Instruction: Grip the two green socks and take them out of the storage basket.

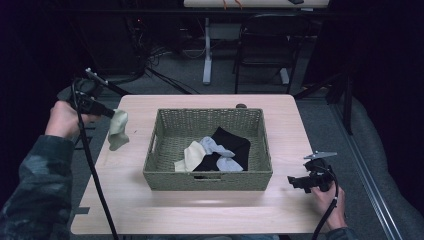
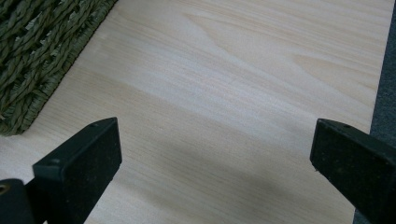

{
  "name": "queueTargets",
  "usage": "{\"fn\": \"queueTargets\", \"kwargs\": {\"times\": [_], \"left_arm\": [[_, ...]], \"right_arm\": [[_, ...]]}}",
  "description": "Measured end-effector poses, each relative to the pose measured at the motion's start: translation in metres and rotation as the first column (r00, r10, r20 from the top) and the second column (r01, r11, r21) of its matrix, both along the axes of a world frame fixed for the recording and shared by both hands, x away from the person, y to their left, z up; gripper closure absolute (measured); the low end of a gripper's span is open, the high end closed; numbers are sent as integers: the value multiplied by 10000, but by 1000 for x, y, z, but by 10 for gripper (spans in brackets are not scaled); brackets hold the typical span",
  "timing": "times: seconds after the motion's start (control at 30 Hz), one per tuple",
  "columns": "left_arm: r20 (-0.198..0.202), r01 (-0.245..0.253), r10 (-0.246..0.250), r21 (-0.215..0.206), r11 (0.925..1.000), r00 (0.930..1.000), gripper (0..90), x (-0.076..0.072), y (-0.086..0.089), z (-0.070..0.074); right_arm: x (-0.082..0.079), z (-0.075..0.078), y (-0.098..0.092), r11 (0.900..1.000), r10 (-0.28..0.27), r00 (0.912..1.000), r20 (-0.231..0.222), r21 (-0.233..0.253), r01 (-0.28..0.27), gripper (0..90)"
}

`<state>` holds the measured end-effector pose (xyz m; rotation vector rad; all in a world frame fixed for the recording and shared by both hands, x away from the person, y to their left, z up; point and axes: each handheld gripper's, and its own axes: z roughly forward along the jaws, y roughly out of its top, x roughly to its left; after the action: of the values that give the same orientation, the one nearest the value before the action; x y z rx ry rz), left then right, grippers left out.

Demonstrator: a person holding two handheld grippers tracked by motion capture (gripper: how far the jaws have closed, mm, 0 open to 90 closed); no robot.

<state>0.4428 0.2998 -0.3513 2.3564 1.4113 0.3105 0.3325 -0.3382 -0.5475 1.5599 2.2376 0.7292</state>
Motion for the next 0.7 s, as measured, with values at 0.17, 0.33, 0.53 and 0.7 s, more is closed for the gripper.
{"fn": "queueTargets", "kwargs": {"times": [0.17,0.33,0.53,0.7], "left_arm": [[-798,-273,246,-338,9991,9965,900,4,9,-55],[-1312,-493,419,-537,9973,9905,900,5,14,-92],[-1999,-1004,793,-977,9901,9766,898,5,24,-145],[-2097,-1214,946,-1190,9854,9732,887,3,27,-159]], "right_arm": [[0,0,0,10000,12,10000,-25,-24,-12,12],[0,-1,1,10000,-12,10000,7,-21,12,12],[0,-1,2,10000,18,10000,-22,-34,-18,13],[0,-1,2,10000,10,10000,-27,-33,-10,13]]}}
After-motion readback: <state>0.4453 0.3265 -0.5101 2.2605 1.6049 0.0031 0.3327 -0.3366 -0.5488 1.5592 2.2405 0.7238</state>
